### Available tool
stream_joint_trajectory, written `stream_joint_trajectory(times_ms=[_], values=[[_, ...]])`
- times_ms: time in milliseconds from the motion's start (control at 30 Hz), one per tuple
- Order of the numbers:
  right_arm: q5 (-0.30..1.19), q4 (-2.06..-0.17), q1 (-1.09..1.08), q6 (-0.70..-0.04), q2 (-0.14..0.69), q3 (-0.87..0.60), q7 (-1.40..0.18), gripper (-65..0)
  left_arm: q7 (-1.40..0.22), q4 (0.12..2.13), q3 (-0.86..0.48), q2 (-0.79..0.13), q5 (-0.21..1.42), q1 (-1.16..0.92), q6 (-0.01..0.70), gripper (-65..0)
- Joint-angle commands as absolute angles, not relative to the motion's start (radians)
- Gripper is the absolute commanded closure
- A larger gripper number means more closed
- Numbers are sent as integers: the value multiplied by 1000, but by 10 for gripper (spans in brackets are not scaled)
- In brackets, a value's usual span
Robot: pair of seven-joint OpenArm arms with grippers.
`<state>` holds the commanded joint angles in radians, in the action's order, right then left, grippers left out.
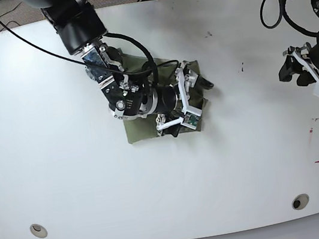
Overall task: Layout the t-shirt on the table in an organized manner, then fold the t-shirt properly
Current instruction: 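Release the bundle with the left gripper and lift it away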
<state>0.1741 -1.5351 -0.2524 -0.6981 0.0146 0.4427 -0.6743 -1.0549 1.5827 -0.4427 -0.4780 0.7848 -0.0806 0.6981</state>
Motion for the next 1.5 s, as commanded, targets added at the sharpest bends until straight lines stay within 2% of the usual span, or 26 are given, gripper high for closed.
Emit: stream_joint_trajectory(times_ms=[200, 333, 433, 600, 700, 833, 1200, 1500], values=[[-82, -1531, -249, -687, -21, 484, -607, -523, -1055, 1613, -443, -476, 785, -125, 698, -344], [-147, -1512, -251, -687, -24, 484, -602, -507, -1055, 1639, -443, -473, 785, -148, 698, -344], [-153, -1489, -260, -687, -24, 484, -598, -441, -1055, 1652, -441, -472, 785, -162, 698, -344], [-157, -1414, -291, -684, -22, 483, -549, -244, -1055, 1655, -440, -470, 785, -168, 698, -344], [-157, -1374, -302, -642, -19, 483, -519, -135, -1055, 1655, -440, -470, 785, -168, 698, -344], [-153, -1372, -300, -585, -16, 483, -506, -48, -1055, 1655, -440, -470, 785, -168, 698, -344], [-151, -1403, -306, -478, -21, 483, -507, -29, -1055, 1655, -438, -470, 785, -188, 698, -344], [-151, -1463, -329, -460, -44, 481, -509, -30, -1055, 1655, -433, -470, 785, -196, 698, -344]])
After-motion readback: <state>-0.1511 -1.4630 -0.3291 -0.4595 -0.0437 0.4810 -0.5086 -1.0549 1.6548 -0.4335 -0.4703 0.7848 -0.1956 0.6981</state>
